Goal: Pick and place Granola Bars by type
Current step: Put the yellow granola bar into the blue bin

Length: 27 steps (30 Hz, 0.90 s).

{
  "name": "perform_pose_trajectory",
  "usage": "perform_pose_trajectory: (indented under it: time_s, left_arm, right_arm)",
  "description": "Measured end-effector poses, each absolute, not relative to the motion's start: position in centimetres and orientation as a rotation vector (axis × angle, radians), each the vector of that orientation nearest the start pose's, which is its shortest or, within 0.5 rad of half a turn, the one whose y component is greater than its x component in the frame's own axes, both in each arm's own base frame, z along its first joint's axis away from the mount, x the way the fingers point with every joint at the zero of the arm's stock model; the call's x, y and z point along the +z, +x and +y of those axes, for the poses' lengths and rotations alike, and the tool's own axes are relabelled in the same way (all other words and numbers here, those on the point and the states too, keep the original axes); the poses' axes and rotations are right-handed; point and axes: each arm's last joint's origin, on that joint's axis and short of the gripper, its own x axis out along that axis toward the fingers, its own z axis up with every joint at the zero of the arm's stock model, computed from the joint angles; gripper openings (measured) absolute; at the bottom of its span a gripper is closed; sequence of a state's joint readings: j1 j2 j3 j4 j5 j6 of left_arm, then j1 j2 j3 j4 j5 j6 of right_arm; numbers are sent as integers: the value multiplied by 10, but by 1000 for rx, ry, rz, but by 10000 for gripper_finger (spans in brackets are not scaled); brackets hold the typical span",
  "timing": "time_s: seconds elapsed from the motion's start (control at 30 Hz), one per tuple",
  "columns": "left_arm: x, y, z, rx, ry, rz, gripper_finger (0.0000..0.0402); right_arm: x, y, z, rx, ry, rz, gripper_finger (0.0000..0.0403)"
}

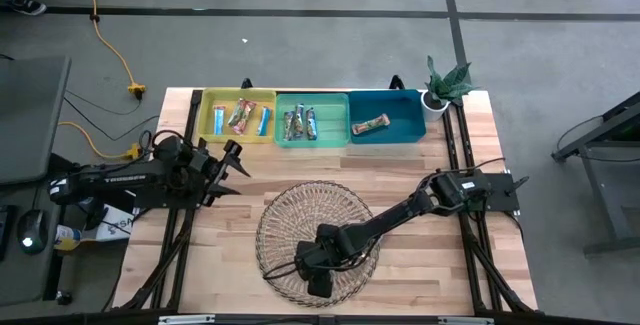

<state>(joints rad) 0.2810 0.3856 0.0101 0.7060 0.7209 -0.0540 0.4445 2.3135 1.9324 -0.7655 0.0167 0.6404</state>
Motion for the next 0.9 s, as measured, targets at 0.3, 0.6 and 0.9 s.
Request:
perform_pose_trajectory:
  time_s: [0.3,0.6,0.9]
  left_arm:
    - [205,99,9,-442,170,-358,230]
    - [204,97,8,-450,143,-344,230]
    - [204,97,8,-457,113,-335,230]
  right_arm:
    - [163,441,220,28,335,1200,246]
    - [146,441,230,13,325,1210,245]
    - [144,441,227,-25,280,1195,218]
